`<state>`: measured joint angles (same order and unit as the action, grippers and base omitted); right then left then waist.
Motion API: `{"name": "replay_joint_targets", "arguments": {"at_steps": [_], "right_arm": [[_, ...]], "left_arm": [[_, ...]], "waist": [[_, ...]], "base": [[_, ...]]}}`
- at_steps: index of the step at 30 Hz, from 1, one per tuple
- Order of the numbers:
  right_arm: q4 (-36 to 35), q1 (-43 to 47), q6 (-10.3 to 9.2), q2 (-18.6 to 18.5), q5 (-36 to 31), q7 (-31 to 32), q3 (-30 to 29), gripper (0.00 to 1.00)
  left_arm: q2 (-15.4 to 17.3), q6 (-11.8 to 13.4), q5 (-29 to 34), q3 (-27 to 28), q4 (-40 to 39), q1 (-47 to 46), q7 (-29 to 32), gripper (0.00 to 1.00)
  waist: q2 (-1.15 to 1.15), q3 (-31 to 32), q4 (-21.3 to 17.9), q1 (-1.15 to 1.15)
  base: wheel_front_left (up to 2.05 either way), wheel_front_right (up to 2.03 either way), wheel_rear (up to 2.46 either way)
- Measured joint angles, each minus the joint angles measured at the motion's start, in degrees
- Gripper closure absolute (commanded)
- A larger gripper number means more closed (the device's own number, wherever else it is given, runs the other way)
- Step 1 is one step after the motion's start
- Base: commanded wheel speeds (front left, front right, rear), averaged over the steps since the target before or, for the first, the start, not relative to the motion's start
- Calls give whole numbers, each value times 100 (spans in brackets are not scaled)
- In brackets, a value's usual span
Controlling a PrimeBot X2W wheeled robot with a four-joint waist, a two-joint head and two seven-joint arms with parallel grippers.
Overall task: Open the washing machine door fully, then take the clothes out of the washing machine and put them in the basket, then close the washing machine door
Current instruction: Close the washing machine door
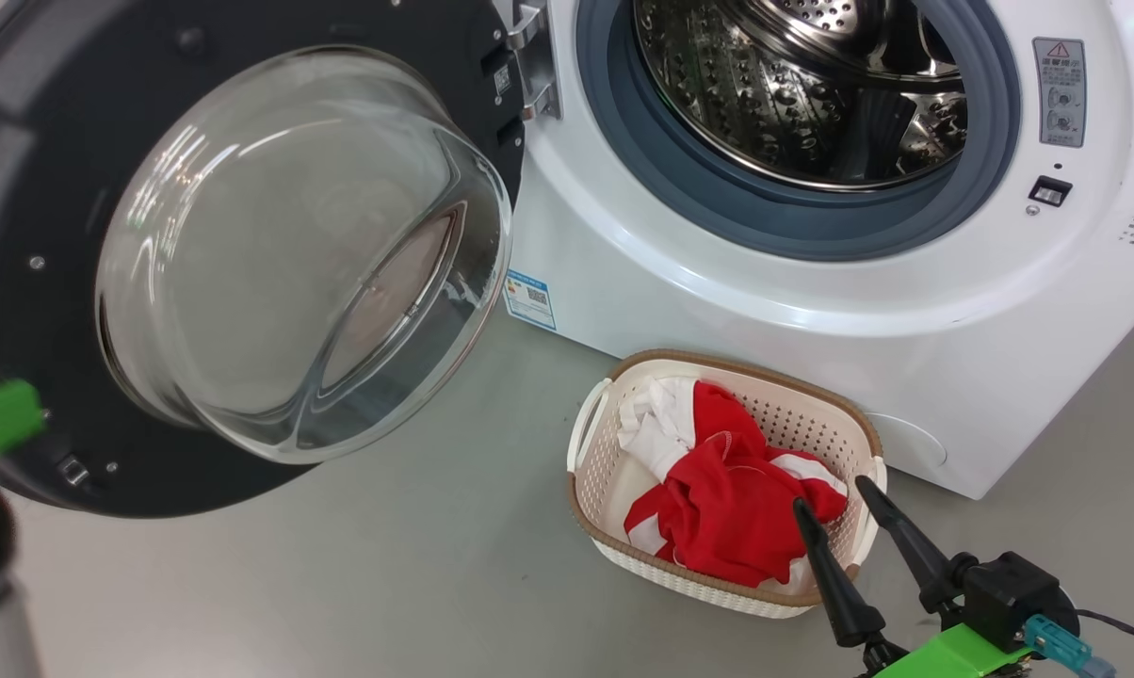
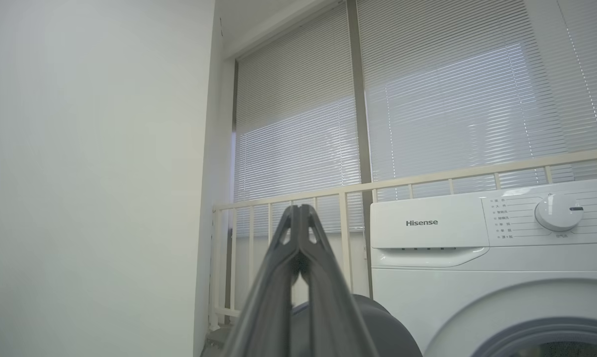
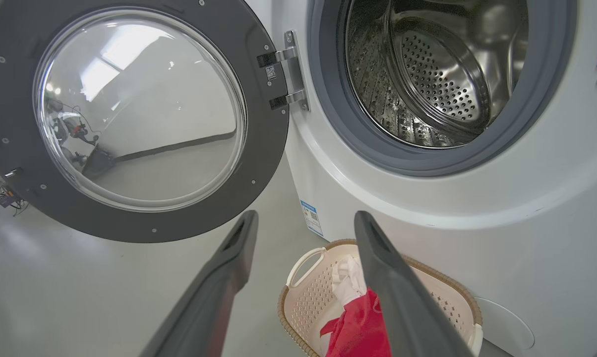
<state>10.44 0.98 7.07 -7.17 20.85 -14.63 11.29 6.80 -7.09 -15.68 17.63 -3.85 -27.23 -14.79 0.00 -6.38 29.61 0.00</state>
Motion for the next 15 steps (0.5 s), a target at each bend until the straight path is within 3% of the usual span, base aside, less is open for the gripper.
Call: {"name": "replay_joint_targets", "arguments": {"at_steps": [4,9,15], "right_arm": [[-29,-1,0,-4,-23,0,-96,0],[-38,-2,0,-7,-27,0,-130,0],[-69,-2,0,-4,-35,0,-165,0]], "left_arm": [[467,-1,-78,40,294,-641,-1,100],[1006,-3,-506,40,1214,-1349,-16,100],[1385,-7,-2018,54,2978,-2052,325,100]], "waist": [[0,-59,14,0],[0,-96,31,0],[0,-126,46,0]], "base": [[0,0,0],[0,0,0],[0,0,0]]}}
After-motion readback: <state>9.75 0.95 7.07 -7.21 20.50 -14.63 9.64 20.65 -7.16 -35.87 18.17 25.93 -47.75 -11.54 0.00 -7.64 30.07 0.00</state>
